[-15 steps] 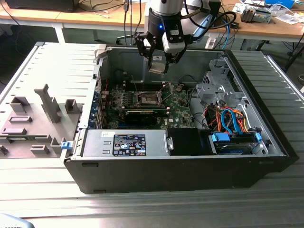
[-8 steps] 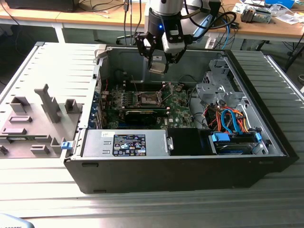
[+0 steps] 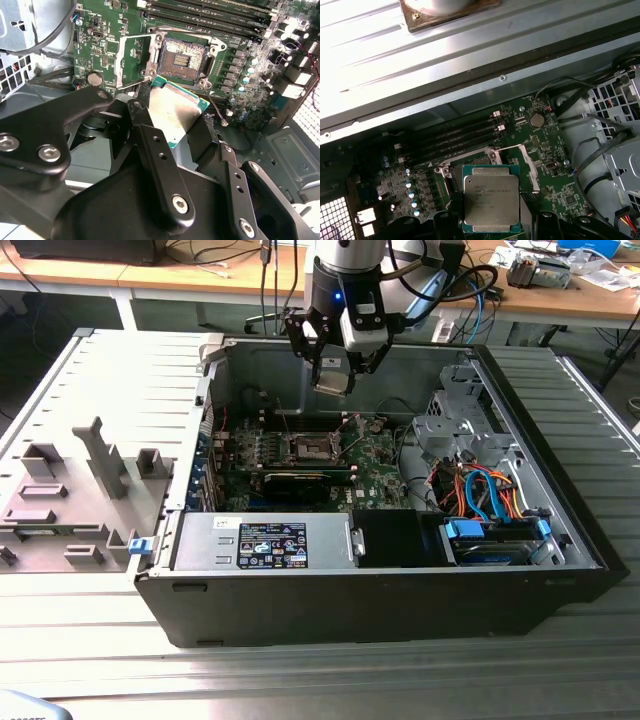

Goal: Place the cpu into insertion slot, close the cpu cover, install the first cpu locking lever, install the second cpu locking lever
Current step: 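Place the cpu into insertion slot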

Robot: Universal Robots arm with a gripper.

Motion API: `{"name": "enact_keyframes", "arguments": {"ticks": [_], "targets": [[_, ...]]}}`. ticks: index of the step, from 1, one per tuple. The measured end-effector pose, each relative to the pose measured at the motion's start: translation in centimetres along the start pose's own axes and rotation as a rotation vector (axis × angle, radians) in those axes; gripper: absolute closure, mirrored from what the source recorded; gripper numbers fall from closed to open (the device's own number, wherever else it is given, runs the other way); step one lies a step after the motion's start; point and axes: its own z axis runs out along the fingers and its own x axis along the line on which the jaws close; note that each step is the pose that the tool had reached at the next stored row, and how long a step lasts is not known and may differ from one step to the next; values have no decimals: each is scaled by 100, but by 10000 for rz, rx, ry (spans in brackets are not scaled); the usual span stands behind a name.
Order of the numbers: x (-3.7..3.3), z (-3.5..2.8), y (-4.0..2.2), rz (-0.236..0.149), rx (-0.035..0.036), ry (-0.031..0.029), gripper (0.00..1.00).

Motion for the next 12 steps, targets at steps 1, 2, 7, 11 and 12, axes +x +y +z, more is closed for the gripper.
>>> {"name": "enact_keyframes", "arguments": {"ticks": [1,2,7,11,12], "targets": [[0,0,0,29,-1,-3,46],[0,0,0,46,-1,-4,46],[0,0,0,94,-2,-8,46],[0,1,0,156,-2,-13,46],[0,1,0,163,-2,-14,46]]}}
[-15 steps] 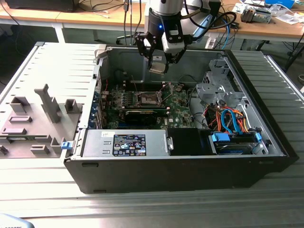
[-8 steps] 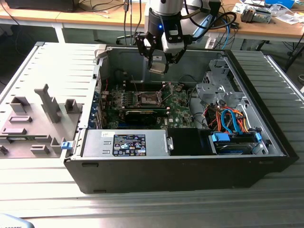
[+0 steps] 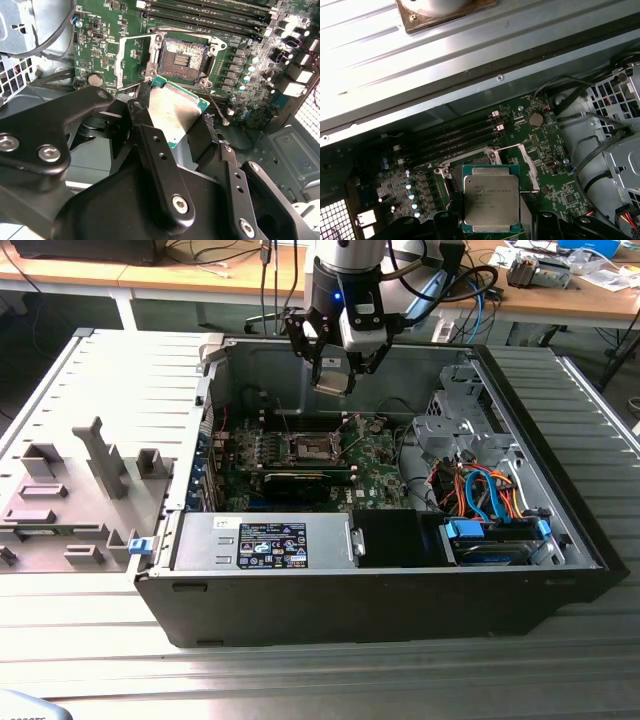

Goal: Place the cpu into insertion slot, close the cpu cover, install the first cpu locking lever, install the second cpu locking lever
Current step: 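Place the cpu into insertion slot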

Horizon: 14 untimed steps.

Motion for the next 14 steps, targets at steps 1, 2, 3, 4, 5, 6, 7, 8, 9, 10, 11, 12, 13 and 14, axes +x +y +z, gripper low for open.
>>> {"name": "enact_keyframes", "arguments": {"ticks": [1,2,3,4,5,6,7,8,9,10,11,12,13,14], "targets": [[0,0,0,11,-1,-1,46],[0,0,0,18,-1,-1,46],[0,0,0,25,-1,-3,46],[0,0,0,36,-1,-3,46],[0,0,0,47,-1,-4,46],[0,1,0,53,-2,-5,46],[0,1,0,59,-1,-5,46],[0,1,0,65,-2,-5,46],[0,1,0,71,-2,-6,46],[0,1,0,82,-3,-7,46],[0,1,0,91,-3,-8,46],[0,1,0,94,-3,-8,46],[0,1,0,96,-3,-9,46],[0,1,0,100,-2,-9,46]]}}
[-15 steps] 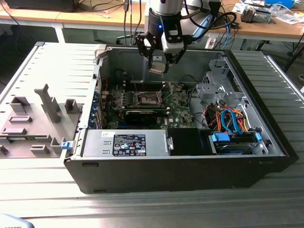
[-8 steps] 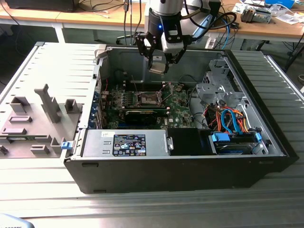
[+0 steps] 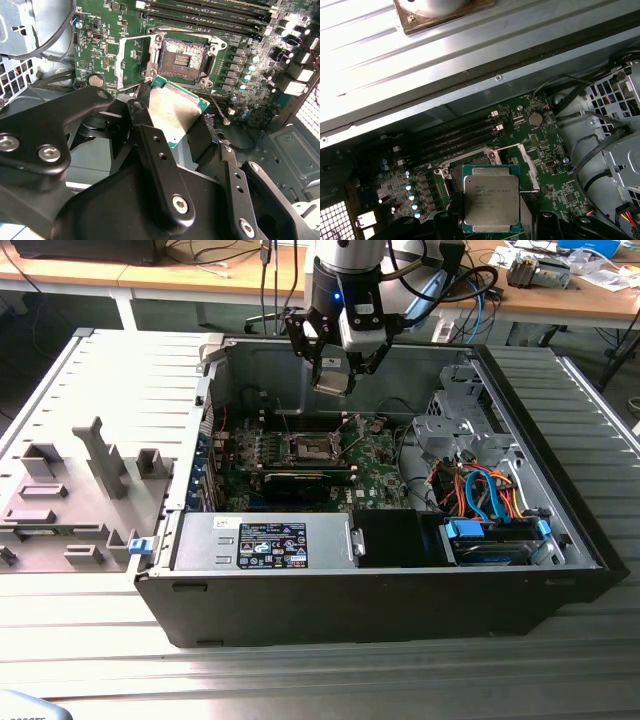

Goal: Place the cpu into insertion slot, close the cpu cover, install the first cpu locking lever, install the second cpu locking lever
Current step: 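Place the cpu into insertion slot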

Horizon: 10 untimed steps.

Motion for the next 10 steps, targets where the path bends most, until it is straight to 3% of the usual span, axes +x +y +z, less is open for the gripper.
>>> {"name": "enact_keyframes", "arguments": {"ticks": [10], "targets": [[0,0,0,41,0,-3,46]]}}
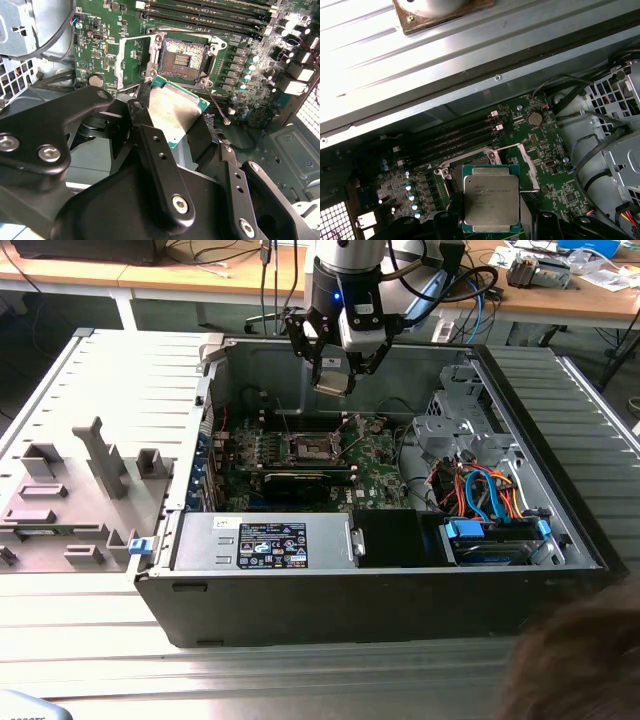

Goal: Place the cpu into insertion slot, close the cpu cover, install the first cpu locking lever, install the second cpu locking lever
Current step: 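Place the cpu into insertion slot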

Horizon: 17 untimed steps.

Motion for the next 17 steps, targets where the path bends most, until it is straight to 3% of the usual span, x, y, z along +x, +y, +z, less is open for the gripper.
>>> {"name": "enact_keyframes", "arguments": {"ticks": [11,13,17], "targets": [[0,0,0,3,-1,-1,46],[0,0,0,4,-35,11,46],[0,0,0,3,-38,12,46]]}}
